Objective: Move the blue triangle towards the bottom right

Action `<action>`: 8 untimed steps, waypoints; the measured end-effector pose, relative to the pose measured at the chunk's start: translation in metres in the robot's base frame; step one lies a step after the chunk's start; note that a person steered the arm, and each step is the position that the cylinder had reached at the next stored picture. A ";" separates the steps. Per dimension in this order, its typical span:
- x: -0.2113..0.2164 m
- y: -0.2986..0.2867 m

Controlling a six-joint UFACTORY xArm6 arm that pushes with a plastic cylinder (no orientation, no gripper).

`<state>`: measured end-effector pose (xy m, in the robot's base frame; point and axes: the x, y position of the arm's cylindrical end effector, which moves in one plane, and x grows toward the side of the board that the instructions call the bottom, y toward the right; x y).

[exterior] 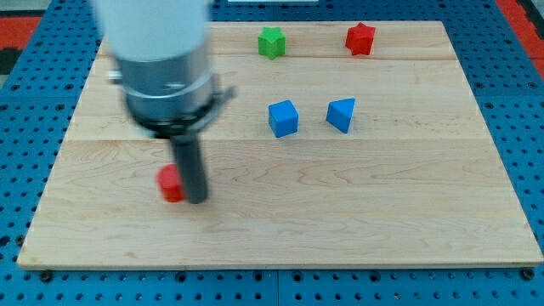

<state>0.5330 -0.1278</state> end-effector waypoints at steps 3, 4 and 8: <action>-0.016 -0.077; -0.074 -0.004; -0.127 0.243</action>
<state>0.4060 0.1148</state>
